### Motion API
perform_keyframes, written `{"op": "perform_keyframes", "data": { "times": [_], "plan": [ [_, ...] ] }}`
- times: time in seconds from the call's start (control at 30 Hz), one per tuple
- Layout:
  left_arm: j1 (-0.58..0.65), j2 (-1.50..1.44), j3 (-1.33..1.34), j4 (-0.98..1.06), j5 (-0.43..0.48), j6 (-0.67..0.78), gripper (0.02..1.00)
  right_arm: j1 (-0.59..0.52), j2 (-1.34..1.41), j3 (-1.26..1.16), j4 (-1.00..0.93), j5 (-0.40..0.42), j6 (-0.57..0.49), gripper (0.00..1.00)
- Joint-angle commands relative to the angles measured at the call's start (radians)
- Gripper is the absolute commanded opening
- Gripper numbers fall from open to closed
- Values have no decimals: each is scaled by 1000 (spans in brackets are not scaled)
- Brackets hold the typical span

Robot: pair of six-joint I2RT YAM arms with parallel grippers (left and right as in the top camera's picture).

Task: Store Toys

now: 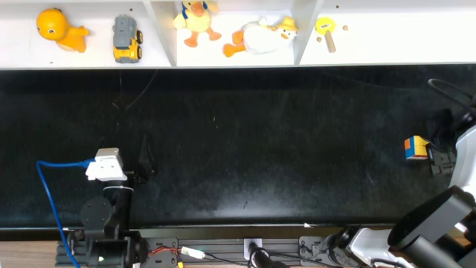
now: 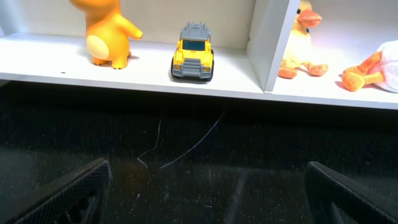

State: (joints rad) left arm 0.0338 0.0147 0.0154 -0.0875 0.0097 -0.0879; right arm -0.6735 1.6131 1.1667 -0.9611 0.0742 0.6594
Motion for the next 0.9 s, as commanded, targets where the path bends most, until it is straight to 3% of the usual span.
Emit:
{"op": "perform_keyframes", "data": {
  "times": [0.03, 0.9],
  "plan": [
    [-7, -12, -8, 4, -12, -14, 998, -2, 28, -9, 25, 1, 10, 996],
    [-7, -12, -8, 4, -12, -14, 996, 0, 149, -62, 164, 5, -14, 965]
  ]
}}
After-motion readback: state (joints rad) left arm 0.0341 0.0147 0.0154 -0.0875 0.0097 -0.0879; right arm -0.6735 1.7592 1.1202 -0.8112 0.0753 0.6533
